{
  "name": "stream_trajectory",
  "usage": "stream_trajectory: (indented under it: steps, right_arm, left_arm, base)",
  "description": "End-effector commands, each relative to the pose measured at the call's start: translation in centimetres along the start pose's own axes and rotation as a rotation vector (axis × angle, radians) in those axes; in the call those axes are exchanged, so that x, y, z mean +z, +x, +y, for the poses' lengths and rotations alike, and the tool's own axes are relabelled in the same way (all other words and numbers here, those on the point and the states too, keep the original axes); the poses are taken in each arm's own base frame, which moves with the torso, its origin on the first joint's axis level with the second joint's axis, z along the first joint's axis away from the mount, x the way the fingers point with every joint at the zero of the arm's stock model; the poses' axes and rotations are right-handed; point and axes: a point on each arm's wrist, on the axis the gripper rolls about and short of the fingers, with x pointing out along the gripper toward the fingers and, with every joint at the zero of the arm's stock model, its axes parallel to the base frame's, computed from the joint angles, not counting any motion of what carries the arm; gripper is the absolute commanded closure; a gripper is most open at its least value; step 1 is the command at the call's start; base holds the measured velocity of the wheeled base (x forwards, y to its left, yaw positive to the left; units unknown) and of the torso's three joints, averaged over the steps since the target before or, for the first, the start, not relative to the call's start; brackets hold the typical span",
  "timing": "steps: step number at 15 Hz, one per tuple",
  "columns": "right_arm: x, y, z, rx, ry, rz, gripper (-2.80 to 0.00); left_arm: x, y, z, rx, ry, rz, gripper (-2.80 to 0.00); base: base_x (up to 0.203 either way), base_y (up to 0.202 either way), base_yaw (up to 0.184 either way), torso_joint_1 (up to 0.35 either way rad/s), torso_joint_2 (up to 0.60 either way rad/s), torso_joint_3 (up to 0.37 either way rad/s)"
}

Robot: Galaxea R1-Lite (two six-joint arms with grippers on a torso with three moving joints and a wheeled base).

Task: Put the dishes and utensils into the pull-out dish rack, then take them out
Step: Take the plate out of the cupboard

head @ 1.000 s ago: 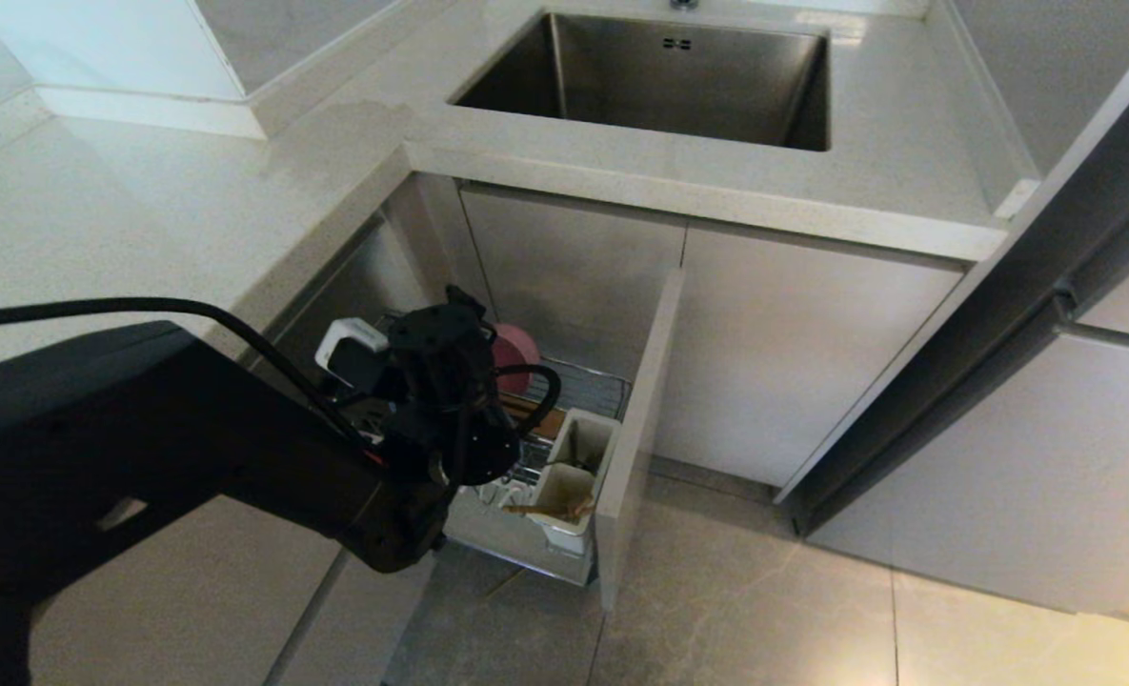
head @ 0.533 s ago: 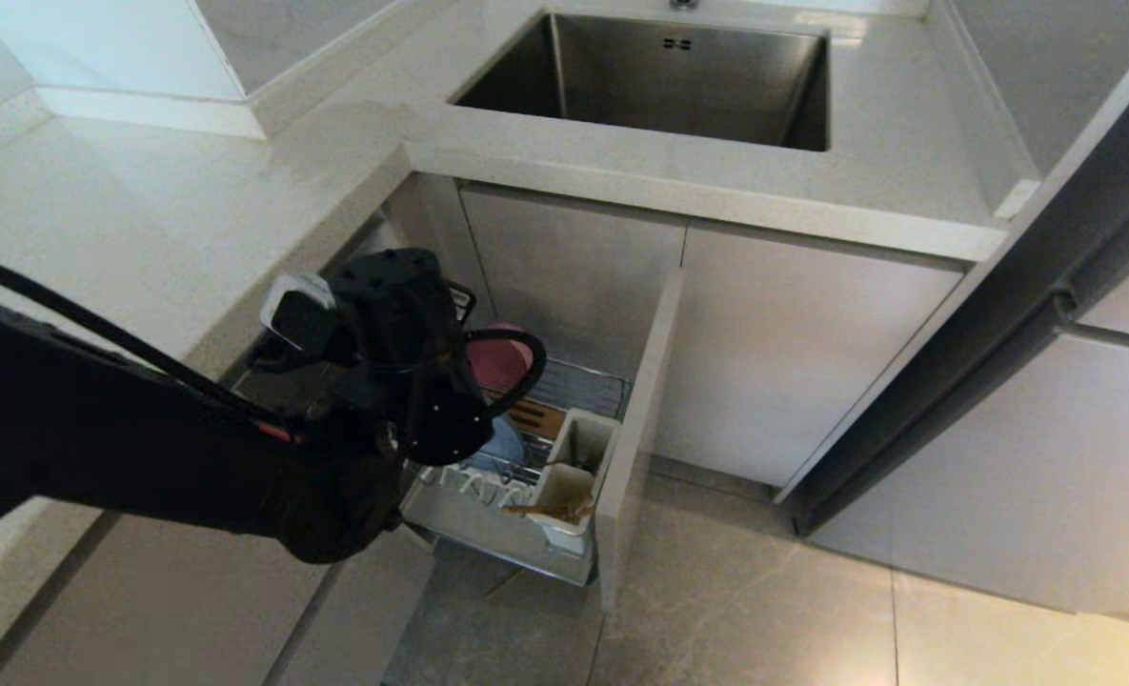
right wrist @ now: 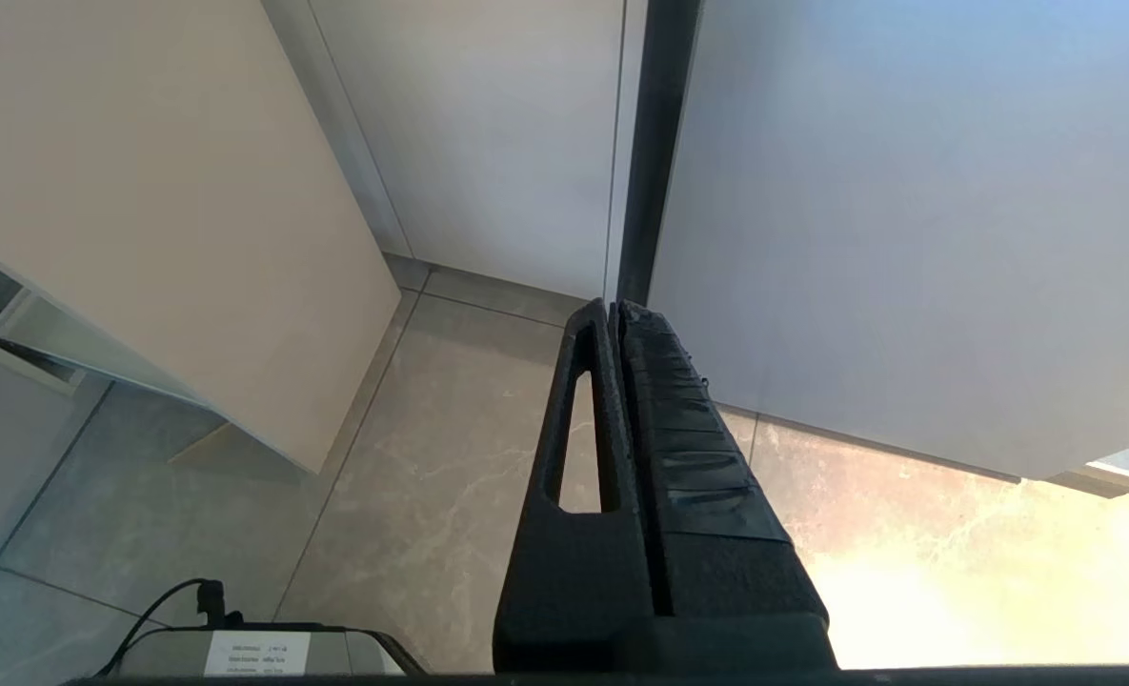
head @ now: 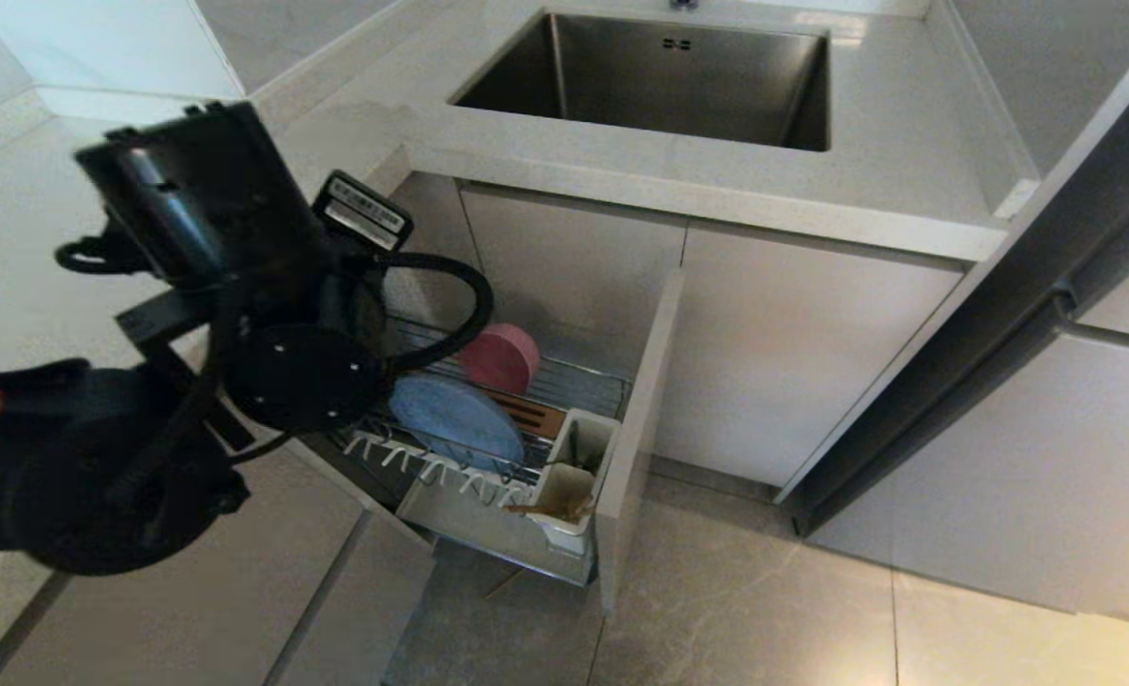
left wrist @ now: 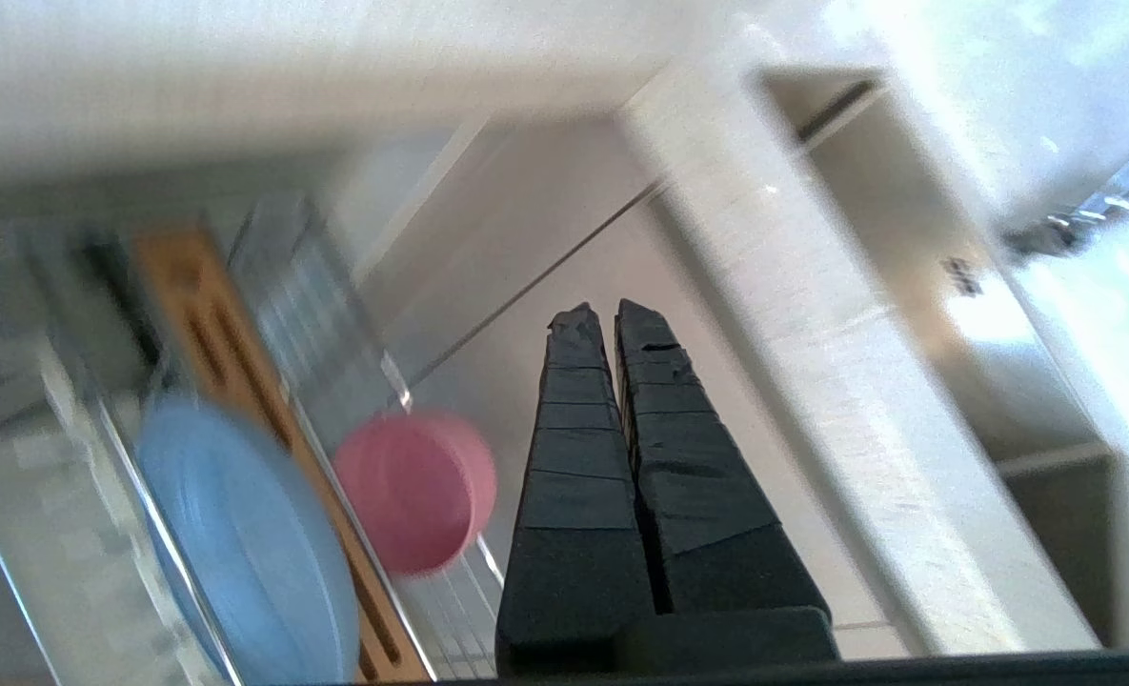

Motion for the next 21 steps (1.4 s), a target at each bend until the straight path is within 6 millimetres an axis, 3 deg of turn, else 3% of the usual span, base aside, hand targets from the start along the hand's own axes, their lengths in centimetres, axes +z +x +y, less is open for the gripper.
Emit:
stream_trajectory:
  steps: [1,5,9,11,13,17,21]
  right_arm:
    - [-0.2,0.1,0.0,0.0,0.0,0.007,0.0]
    - [-0.2,0.1,0.0,0.0,0.0,0.008,0.0]
    - [-0.2,0.1,0.0,0.0,0.0,0.008,0.0]
    - [-0.2,0.1,0.0,0.0,0.0,0.007,0.0]
    - [-0.2,0.1,0.0,0.0,0.0,0.008,0.0]
    - [-0.2,0.1,0.0,0.0,0.0,0.008,0.0]
    - [-0.3,0.1,0.0,0.0,0.0,0.009,0.0]
  left_arm:
    - [3.4,-1.1,-0.3,-0.029,-0.007,-0.037,0.0]
    - [8.9,-2.6,0.3,-0.097,0.148,-0.098,0.0]
    - [14.8,-2.2,3.5,-0.187,0.285,-0.241,0.0]
    - [18.2,-4.0,5.0,-0.282,0.331,-0.315,0.0]
    - [20.1,-6.9,6.6,-0.336,0.368,-0.32,0.0]
    - [21.4,-13.4,11.1,-0.422,0.475,-0.273,0.0]
    - [19.4,-19.3,16.3,-0.468,0.551,-0.205,0.0]
  base:
    - [0.0,0.0,0.0,0.0,0.0,0.0]
    - [0.0,0.0,0.0,0.0,0.0,0.0]
    - [0.0,0.0,0.0,0.0,0.0,0.0]
    - [0.0,0.0,0.0,0.0,0.0,0.0]
    - [0.0,0.0,0.0,0.0,0.0,0.0]
    - [0.0,0.0,0.0,0.0,0.0,0.0]
    - [0.0,0.0,0.0,0.0,0.0,0.0]
